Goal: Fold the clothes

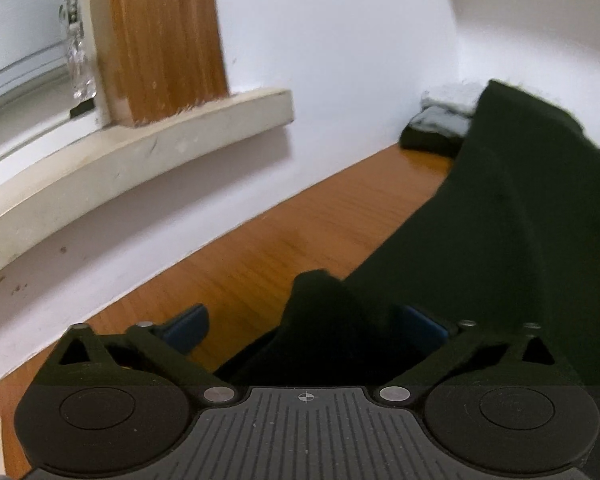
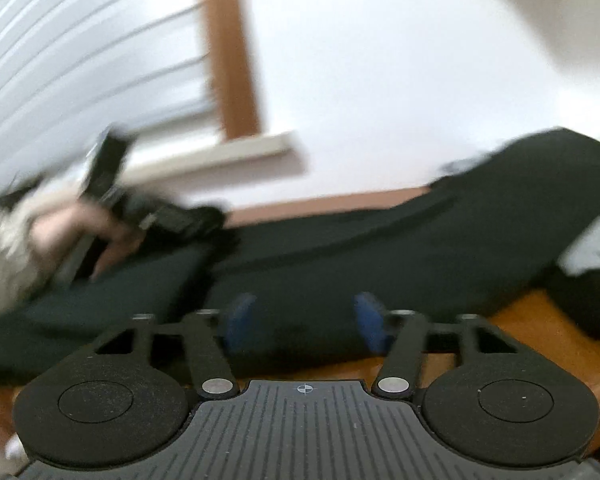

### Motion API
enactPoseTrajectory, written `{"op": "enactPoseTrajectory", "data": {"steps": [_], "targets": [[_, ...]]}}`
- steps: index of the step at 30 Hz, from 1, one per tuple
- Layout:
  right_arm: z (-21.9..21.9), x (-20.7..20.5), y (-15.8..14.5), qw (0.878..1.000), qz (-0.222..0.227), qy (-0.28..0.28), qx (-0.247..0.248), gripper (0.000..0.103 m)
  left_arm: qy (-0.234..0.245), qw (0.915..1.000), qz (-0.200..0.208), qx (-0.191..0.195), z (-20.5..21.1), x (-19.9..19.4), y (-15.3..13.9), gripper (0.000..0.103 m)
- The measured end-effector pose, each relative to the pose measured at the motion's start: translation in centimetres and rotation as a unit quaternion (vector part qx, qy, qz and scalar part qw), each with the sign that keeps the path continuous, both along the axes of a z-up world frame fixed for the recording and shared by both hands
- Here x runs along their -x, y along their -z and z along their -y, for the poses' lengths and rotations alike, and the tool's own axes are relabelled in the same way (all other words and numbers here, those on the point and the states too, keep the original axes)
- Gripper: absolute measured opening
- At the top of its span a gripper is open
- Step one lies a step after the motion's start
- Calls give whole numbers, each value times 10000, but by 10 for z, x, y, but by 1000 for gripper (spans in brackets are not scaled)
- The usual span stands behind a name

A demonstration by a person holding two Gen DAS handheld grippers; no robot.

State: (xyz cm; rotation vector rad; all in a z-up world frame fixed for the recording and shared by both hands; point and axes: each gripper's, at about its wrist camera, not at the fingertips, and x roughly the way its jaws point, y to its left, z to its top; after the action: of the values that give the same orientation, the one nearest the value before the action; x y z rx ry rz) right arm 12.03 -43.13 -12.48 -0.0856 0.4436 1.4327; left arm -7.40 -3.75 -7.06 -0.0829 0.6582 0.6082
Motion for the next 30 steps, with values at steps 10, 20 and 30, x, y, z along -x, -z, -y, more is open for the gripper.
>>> {"op": "enactPoseTrajectory", "data": {"steps": [10,20,30], "targets": [[-49,31,-12,9985,12,-517,165,29,-243,9943,1042,29,-13,47,-23,100],[-99,100,-10,9878,629,-1343,481,33,-330,9941,1025,157,-16,75,-35,103],[-94,95,7,9891,607,-1242,510,38,-293,9989,14,-377,-14,66,-2,102]]}}
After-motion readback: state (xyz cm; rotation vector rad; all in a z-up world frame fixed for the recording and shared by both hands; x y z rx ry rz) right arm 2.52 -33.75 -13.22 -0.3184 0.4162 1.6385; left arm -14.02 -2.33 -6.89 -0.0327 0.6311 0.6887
